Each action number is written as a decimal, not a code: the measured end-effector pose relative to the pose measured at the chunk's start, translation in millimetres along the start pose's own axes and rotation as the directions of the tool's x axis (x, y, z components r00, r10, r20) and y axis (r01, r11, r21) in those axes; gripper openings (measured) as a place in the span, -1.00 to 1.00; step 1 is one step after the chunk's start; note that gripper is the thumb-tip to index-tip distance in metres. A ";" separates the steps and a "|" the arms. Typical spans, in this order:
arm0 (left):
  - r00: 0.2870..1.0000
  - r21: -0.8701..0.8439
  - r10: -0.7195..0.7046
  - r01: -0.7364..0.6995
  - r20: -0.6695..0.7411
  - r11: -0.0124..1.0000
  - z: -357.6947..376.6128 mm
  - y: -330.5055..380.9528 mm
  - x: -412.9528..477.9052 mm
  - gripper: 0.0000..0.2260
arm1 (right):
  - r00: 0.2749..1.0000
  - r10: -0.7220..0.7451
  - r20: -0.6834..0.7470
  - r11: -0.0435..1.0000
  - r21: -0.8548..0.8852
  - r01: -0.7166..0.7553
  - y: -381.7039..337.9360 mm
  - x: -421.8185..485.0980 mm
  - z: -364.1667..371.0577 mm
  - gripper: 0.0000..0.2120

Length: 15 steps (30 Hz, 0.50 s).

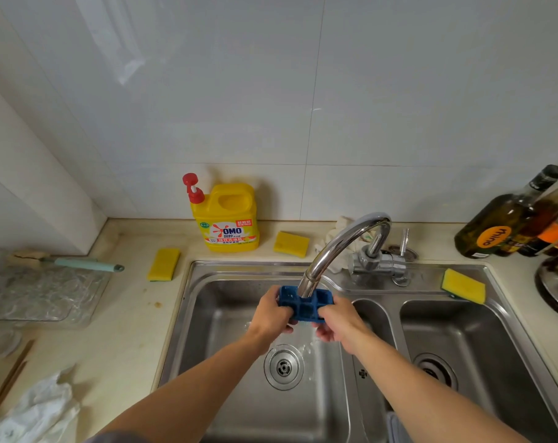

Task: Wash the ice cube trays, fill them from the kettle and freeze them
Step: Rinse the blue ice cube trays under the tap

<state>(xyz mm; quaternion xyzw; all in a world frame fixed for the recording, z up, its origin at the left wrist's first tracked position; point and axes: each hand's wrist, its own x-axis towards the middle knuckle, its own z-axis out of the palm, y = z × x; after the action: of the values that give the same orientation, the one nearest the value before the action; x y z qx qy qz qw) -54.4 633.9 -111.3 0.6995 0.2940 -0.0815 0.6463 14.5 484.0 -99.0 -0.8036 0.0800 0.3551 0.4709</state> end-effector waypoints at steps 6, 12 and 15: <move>0.999 -0.051 -0.024 0.022 -0.047 0.998 -0.2 2.1 0.1 -0.64 | 0.998 -0.055 -0.011 0.998 0.021 0.056 -4.2 -7.5 2.3 -0.76; 0.982 -0.283 -0.168 0.138 -0.086 0.949 5.8 -1.7 3.6 -0.76 | 0.995 -0.080 -0.059 0.994 0.065 0.083 -3.2 -13.6 3.0 -0.79; 0.972 -0.334 -0.231 0.207 -0.034 0.919 10.3 -4.7 4.4 -0.78 | 0.981 -0.151 -0.119 0.988 -0.003 0.151 -4.4 -17.0 4.6 -0.79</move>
<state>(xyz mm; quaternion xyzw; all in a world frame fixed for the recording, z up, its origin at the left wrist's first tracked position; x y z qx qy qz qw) -50.5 625.4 -119.0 0.5472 0.4033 -0.0775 0.7293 1.8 486.7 -86.3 -0.8257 0.0478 0.2696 0.4933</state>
